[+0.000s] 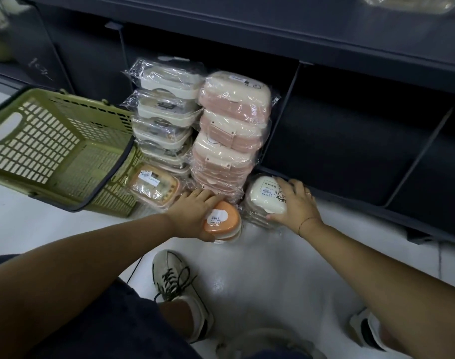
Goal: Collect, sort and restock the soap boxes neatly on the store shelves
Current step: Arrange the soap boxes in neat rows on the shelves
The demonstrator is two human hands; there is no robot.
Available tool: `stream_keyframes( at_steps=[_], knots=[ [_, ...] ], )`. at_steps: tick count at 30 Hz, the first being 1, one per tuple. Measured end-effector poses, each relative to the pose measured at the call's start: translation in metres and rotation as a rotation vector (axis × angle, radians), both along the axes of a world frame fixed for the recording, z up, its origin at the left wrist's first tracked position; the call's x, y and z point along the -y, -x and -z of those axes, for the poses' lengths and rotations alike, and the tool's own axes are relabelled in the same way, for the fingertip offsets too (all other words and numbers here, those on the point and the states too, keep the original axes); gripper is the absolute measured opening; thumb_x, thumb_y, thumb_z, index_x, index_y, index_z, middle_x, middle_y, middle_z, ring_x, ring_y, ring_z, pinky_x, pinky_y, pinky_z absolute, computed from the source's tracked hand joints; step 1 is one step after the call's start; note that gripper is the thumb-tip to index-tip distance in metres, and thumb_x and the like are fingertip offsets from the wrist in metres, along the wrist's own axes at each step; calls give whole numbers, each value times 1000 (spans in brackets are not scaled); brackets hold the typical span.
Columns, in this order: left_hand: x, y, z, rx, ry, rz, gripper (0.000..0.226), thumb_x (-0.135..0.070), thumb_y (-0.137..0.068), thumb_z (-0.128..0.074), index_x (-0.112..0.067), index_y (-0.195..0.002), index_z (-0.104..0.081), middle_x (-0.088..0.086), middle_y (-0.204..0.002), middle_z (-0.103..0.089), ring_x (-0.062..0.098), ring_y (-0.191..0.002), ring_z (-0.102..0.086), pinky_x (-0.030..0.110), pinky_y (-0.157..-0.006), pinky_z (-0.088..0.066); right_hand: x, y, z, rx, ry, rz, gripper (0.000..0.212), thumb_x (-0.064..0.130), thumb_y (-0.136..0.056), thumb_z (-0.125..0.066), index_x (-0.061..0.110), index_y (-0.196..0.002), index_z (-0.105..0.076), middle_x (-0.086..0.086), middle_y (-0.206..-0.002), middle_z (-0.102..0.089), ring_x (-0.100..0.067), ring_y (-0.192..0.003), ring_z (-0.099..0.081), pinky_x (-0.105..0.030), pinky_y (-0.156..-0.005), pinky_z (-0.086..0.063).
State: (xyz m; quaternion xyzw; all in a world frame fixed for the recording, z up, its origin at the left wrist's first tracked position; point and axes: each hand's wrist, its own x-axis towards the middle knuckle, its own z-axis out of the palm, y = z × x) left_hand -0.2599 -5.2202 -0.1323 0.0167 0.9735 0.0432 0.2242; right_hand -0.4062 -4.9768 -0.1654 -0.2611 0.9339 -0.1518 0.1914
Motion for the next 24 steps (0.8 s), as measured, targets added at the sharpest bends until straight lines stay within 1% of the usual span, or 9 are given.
stream_keyframes(
  at_steps=[3,7,11,13,15,18,20,22,24],
  knots=[
    [-2,-3,-12,16,-37,-6,115,-84,-57,-53,-30,-152,-18,-1,-141,-37,25,-130,-38,47,-110,-31,-10,0,-16,45,-1,-2,102,53,-67,-80,33,-151,-24,-3,-149,-26,-30,-132,-31,-38,-112,-22],
    [-16,2,-50,-27,-92,58,111,-76,-64,-66,-34,-153,-15,-5,-145,-32,20,-134,-34,42,-111,-27,-30,7,-69,29,-24,-137,100,58,-66,-78,38,-150,-26,3,-148,-28,-23,-133,-30,-35,-111,-19],
    [-36,21,-119,-212,-165,165,111,-79,-65,-64,-36,-154,-12,-11,-147,-28,9,-134,-26,31,-111,-19,-61,25,-152,-67,-13,-278,103,70,-60,-70,43,-149,-25,11,-145,-27,-15,-132,-29,-30,-111,-19],
    [-39,33,-162,-319,-244,177,109,-81,-64,-60,-41,-153,-11,-17,-145,-25,-1,-129,-21,26,-108,-19,-77,42,-199,-153,48,-285,104,78,-52,-59,44,-146,-29,12,-140,-32,-14,-130,-35,-34,-113,-25],
    [-37,48,-206,-446,-283,164,108,-83,-63,-56,-45,-152,-11,-22,-142,-22,-6,-126,-20,24,-106,-21,-94,61,-243,-242,160,-255,101,79,-53,-63,44,-144,-34,12,-135,-36,-11,-127,-40,-36,-113,-31],
    [-28,87,-259,-602,-294,96,106,-81,-59,-56,-46,-151,-15,-28,-133,-24,-5,-122,-23,26,-105,-25,-106,94,-303,-362,275,-133,100,73,-59,-72,38,-145,-35,12,-134,-35,-4,-127,-35,-21,-111,-24],
    [-21,123,-278,-666,-249,62,105,-79,-59,-54,-46,-151,-17,-25,-132,-26,-2,-123,-23,29,-107,-19,-101,126,-326,-463,307,-48,102,70,-58,-69,33,-147,-35,5,-138,-38,-10,-129,-35,-25,-112,-25],
    [-15,162,-283,-682,-184,18,108,-81,-57,-50,-41,-152,-19,-15,-140,-32,8,-129,-27,33,-109,-19,-89,165,-335,-549,303,15,102,71,-59,-70,31,-147,-36,-4,-141,-40,-21,-132,-38,-34,-114,-29],
    [-11,198,-277,-669,-121,-12,112,-83,-53,-45,-38,-153,-21,-8,-144,-34,16,-132,-29,40,-109,-21,-70,200,-335,-550,272,67,97,61,-64,-75,31,-147,-36,-7,-143,-38,-27,-131,-40,-39,-114,-30]
  ],
)
